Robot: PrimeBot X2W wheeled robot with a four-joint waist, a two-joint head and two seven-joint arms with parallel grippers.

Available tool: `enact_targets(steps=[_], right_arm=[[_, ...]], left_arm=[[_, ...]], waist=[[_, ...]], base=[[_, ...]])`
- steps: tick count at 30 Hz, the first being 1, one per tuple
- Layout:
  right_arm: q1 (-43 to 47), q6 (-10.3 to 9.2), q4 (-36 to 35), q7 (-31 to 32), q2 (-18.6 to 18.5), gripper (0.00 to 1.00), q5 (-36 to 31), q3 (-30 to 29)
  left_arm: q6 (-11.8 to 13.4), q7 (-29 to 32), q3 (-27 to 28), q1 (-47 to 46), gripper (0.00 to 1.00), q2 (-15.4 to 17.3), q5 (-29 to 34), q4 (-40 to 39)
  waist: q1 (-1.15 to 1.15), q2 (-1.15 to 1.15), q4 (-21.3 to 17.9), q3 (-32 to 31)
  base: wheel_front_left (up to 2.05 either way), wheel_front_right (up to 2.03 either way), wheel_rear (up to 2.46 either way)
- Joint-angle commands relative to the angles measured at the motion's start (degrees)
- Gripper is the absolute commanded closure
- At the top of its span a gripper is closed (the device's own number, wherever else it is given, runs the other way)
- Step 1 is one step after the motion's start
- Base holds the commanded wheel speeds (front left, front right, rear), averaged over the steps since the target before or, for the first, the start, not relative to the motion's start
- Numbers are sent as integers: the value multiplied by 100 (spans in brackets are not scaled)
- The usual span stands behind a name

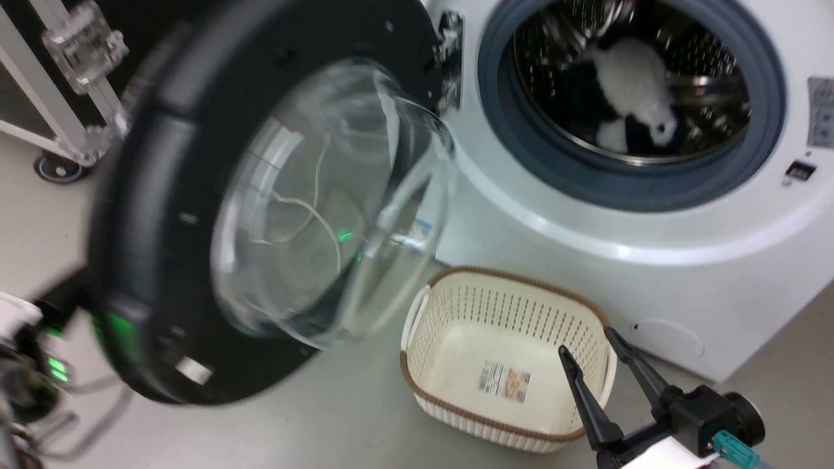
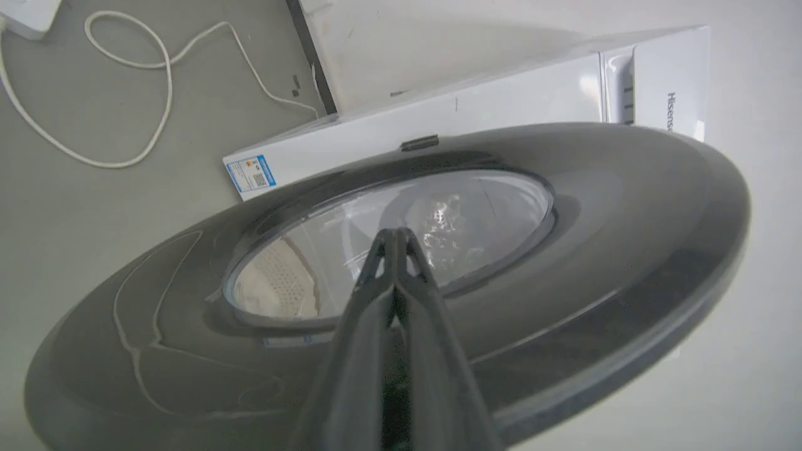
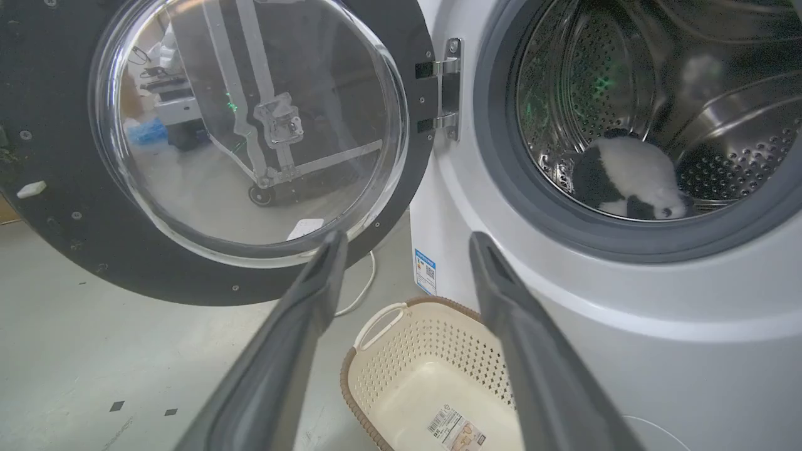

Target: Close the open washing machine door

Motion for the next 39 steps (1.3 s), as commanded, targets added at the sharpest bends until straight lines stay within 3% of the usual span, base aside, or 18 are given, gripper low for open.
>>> enact_targets(steps=[1,10,16,20,27,39], right_arm=[[81,5,13,-25,36,0,34,-37],[177,5,-25,-25,177,0,-88,-392],[143,5,-122,-25,226,0,-197,-733],[106,5,-167,-25,225,0,-262,-807],[-35,5,-218,-25,122,0,-255,-879],[-390,5,-183,-25,185,0,-102,-833]], left_arm=[[-18,103,-76,182,100,-121,-46,-103],[54,729,-763,1518,100,-1126,-306,-1423],[152,435,-1527,2296,100,-1415,-610,-1889],[92,-314,-2346,2537,100,-1427,-1245,-1841],[-294,-1613,-3645,2059,100,-1429,-1985,-1458],[-557,-3973,-4665,0,100,-1429,-3047,-13]], waist=[[1,0,15,-169],[1,0,-298,-515],[1,0,-847,-445],[1,0,-1334,-247],[1,0,-2232,308],[1,0,-3467,1065]], base=[[0,0,0],[0,0,0],[0,0,0],[0,0,0],[0,0,0],[0,0,0]])
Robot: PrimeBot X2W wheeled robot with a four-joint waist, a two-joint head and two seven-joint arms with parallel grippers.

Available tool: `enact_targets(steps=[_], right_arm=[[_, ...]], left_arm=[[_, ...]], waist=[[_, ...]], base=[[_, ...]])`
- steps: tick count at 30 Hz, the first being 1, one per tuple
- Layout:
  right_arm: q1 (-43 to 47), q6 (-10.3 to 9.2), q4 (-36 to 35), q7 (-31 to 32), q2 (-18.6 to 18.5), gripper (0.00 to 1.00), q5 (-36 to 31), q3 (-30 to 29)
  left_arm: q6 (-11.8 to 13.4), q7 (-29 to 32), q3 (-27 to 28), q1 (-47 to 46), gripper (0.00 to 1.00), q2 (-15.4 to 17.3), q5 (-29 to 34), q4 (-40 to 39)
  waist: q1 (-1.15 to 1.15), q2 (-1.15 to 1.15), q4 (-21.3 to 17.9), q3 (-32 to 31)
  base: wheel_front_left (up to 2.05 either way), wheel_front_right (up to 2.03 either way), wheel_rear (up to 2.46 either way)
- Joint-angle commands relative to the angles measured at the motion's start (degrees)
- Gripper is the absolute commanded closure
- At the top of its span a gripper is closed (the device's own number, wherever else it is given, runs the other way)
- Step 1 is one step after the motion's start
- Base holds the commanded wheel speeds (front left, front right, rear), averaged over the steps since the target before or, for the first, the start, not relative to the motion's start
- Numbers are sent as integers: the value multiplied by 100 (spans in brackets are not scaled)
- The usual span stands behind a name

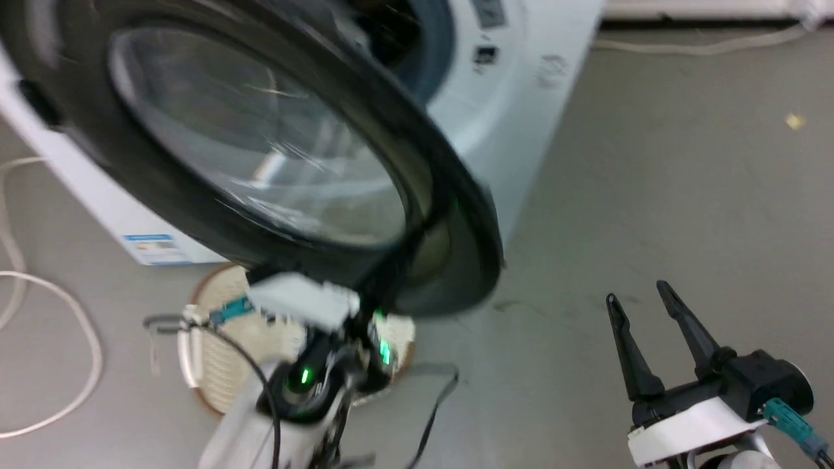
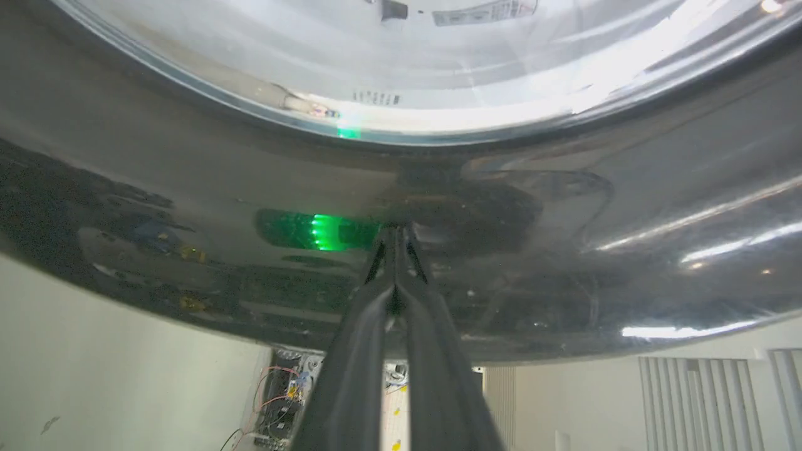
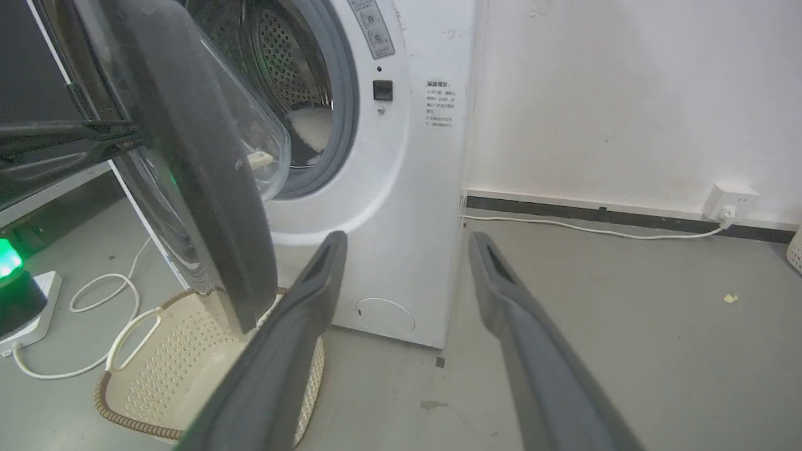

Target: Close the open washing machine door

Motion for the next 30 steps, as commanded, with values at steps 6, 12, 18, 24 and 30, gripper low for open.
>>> enact_targets(steps=[6,12,18,24,30], right_arm=[[-150,5,98,-19,85,0,78,88],[-143,5,153,-19,112,0,73,34],[24,5,106,-19,63,0,53,36],[329,5,-24,-19,-22,0,46,-84],[694,5,-137,-19,-42,0,2,-216]], left_arm=[[-382,-1052,-398,-1182,100,8,-595,947],[-646,-1446,-786,-1576,100,7,-874,1578],[-724,-1546,-1119,-1241,100,143,-272,1519],[-728,-2393,-1468,-120,0,1114,1570,443],[-623,-2590,-631,896,0,1734,4298,-82]], waist=[[-1,0,-560,461],[-1,0,-445,303],[-1,0,-70,-130],[-1,0,398,-614],[-1,0,810,-990]], base=[[0,0,0],[0,0,0],[0,0,0],[0,0,0],[0,0,0]])
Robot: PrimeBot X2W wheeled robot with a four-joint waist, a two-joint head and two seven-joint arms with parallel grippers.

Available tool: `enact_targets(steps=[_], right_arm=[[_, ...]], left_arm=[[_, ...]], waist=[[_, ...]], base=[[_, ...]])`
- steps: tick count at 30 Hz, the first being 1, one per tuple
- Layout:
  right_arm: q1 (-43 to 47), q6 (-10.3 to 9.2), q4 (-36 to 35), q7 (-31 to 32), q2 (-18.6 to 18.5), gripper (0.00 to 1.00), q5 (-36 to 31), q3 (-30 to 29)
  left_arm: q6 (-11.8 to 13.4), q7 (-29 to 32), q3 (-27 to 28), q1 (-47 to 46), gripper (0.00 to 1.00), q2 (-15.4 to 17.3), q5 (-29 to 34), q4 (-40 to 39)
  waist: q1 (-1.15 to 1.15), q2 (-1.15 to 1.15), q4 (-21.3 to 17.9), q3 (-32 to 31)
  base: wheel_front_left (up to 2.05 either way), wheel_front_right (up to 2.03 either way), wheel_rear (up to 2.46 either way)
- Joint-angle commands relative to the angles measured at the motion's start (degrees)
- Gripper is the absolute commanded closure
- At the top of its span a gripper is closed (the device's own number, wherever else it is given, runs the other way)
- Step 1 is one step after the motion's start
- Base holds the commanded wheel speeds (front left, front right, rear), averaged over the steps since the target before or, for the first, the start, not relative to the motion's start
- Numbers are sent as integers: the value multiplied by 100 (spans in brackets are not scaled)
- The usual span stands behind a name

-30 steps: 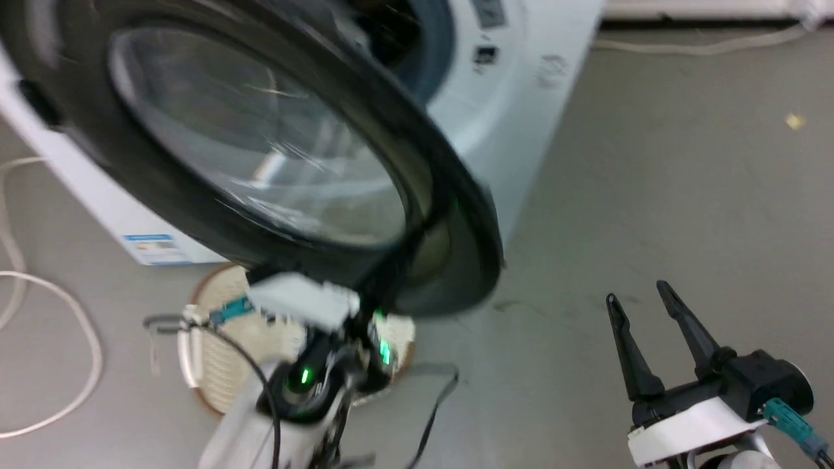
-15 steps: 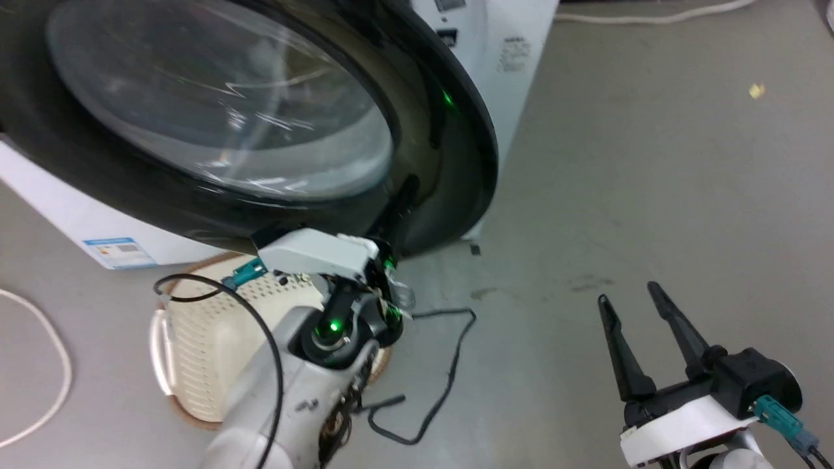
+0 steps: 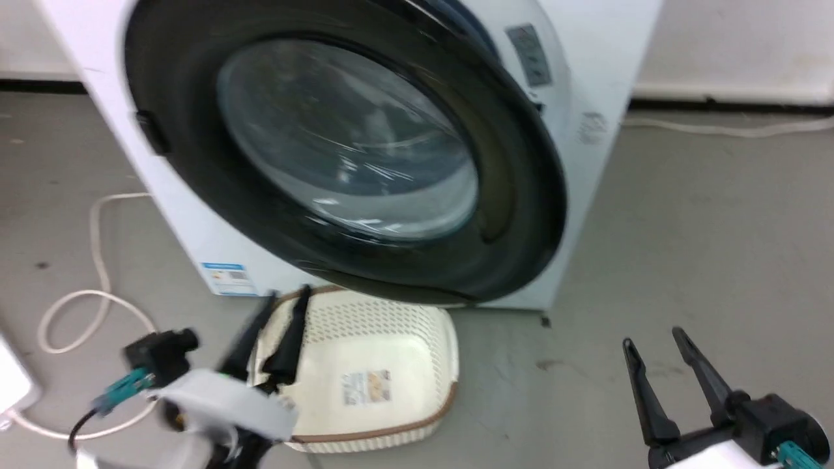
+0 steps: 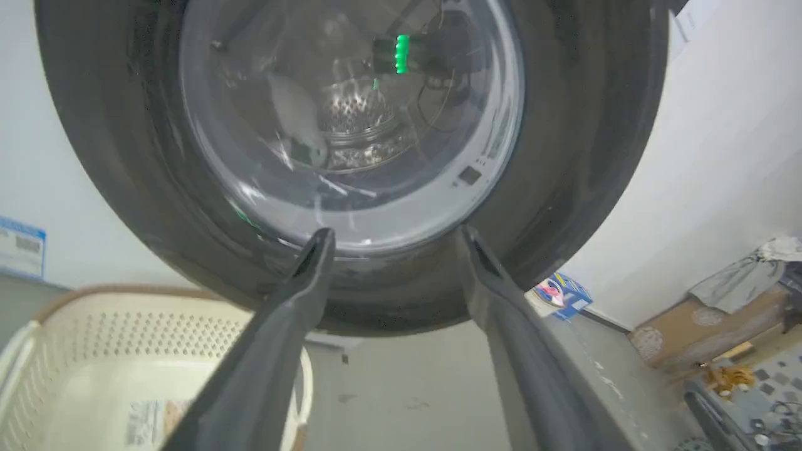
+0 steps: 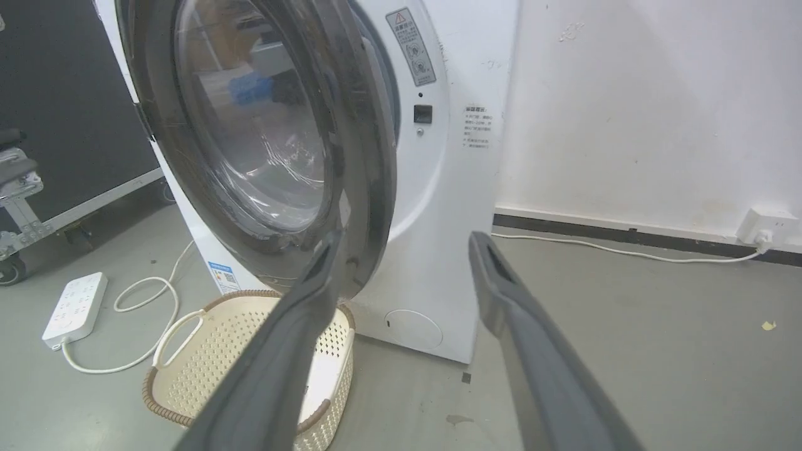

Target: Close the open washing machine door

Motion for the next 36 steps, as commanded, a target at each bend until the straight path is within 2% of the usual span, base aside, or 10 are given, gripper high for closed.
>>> enact_targets(steps=[1,6,10,17,24,25,26,27,31,36], right_arm=[[121,5,-42,-19,-3,0,-24,-52],[236,5,-85,-19,49,0,-31,5],[318,5,-92,-19,99,0,-30,46],[407,5,-56,-19,170,0,-27,92],[396,5,-37,-19,201,0,-8,140],[393,5,-24,-19,202,50,5,153],[384,5,-15,-19,203,89,21,159],[359,5,-22,-19,203,100,52,182],[125,5,-48,-20,18,100,166,506],[-574,5,27,-17,-584,100,374,1179]], left_arm=[[101,-26,357,283,0,-59,848,-293],[538,-28,1052,1087,0,-300,3186,-1027],[876,-28,1297,1516,0,-560,4406,-1395],[1191,-29,1565,2065,0,-912,5391,-1571],[1041,-29,1669,2176,0,-985,5583,-1307],[1025,-29,1683,2153,0,-1004,5590,-1243],[1007,-29,1690,2126,0,-1024,5601,-1202],[1000,-29,1699,2101,0,-1052,5608,-1173],[930,-29,1732,1991,0,-1182,5579,-1041],[853,-29,1725,1728,0,-1291,5659,-950]], waist=[[1,0,318,-300],[1,0,453,-391],[1,0,541,-444],[1,0,648,-514],[1,0,752,-499],[1,0,773,-490],[1,0,794,-473],[1,0,814,-446],[1,0,919,-219],[1,0,1136,278]], base=[[0,0,0],[0,0,0],[0,0,0],[0,0,0],[0,0,0],[0,0,0],[0,0,0],[0,0,0],[0,0,0],[0,0,0]])
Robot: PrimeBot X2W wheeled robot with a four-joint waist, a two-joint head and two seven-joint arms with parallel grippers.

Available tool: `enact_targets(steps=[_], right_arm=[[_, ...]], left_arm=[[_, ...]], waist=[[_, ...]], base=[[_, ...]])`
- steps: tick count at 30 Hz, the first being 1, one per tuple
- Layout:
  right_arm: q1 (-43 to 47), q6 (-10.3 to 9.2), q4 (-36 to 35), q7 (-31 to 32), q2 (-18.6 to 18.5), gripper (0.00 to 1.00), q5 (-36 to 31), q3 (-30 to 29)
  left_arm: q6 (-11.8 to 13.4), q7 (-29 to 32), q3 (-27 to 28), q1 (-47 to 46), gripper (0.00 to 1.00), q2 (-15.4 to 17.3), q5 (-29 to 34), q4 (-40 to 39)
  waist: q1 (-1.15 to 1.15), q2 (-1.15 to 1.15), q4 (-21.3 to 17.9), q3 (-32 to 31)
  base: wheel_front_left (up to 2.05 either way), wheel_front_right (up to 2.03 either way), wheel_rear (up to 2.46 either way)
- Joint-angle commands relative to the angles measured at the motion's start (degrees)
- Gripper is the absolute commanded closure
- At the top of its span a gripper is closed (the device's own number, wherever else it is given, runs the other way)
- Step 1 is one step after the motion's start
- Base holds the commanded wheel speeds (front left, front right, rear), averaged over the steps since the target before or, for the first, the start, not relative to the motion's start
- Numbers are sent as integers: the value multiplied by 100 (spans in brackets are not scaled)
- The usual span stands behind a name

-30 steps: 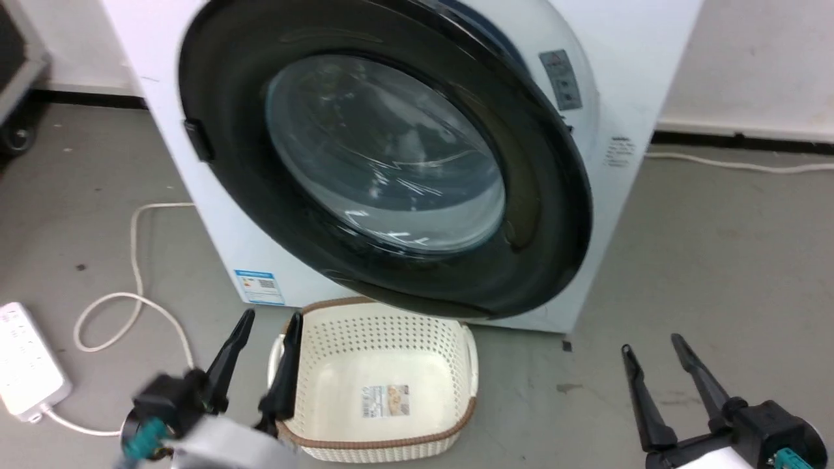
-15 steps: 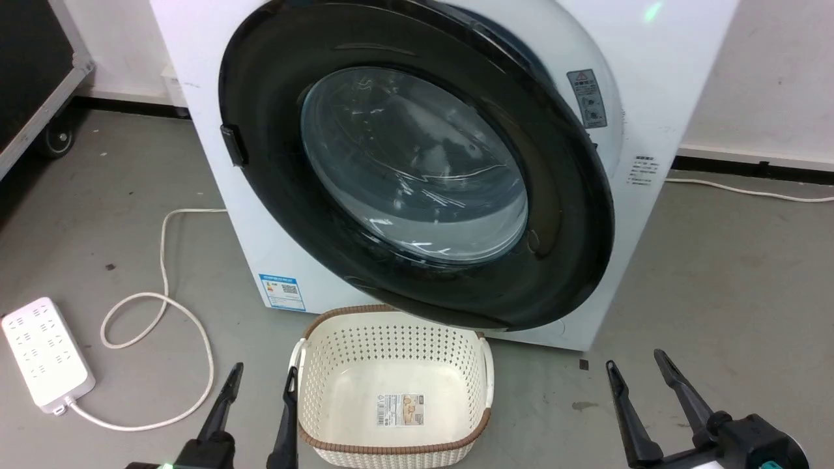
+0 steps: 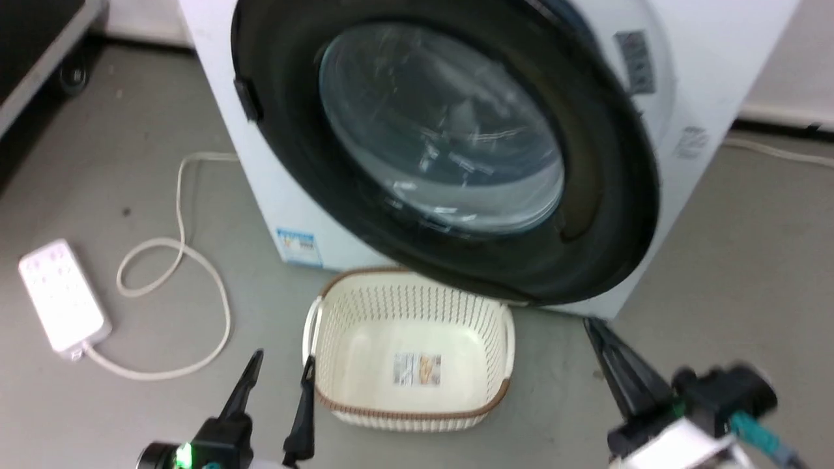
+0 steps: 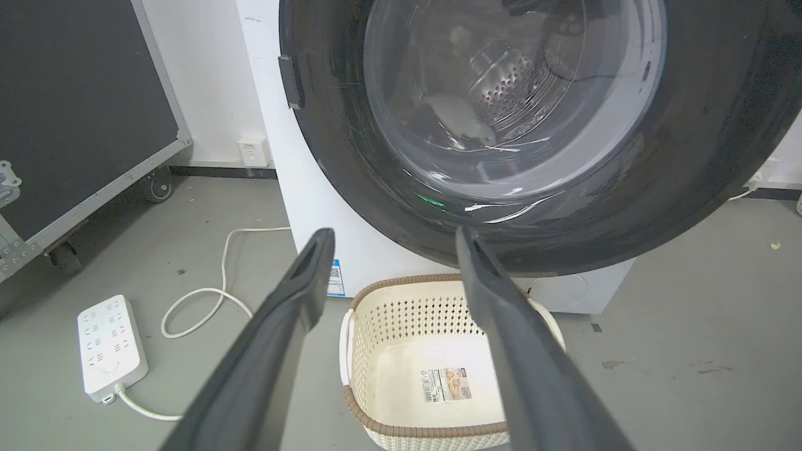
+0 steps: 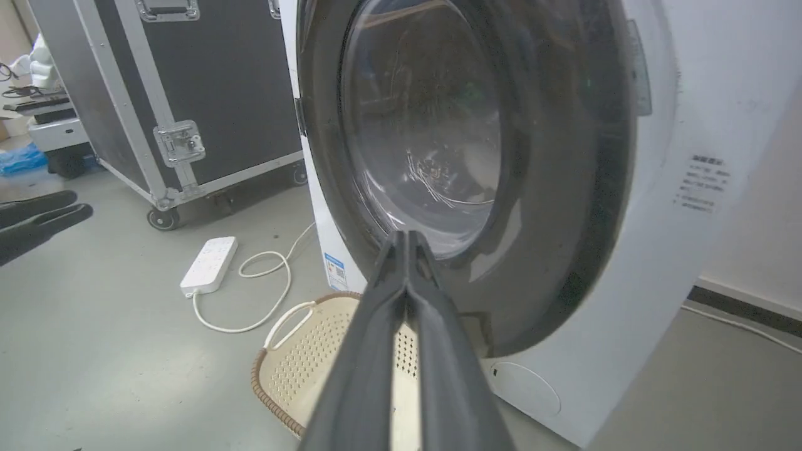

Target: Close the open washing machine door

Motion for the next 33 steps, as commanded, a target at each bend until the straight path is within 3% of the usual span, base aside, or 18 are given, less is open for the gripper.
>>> enact_targets(steps=[1,8,17,26,33], right_arm=[[-422,5,62,-8,-301,100,96,248],[-1779,5,478,170,-1256,100,495,791],[-2904,5,1295,490,-1873,100,1091,270],[-3555,5,2000,703,-2147,100,1214,-37],[-4169,5,2732,923,-1959,100,1238,-489]], left_arm=[[-23,-26,17,-161,0,-80,32,17],[-80,-26,-93,-513,0,-290,139,46],[-88,-26,-149,-885,0,-434,173,-1],[-51,-26,-173,-1020,0,-477,181,-49],[-24,-26,-178,-1153,0,-489,201,-64]], waist=[[-1,0,225,390],[-1,0,610,1008],[-1,0,971,1436],[-1,0,1041,1604],[-1,0,958,1711]], base=[[0,0,0],[0,0,0],[0,0,0],[0,0,0],[0,0,0]])
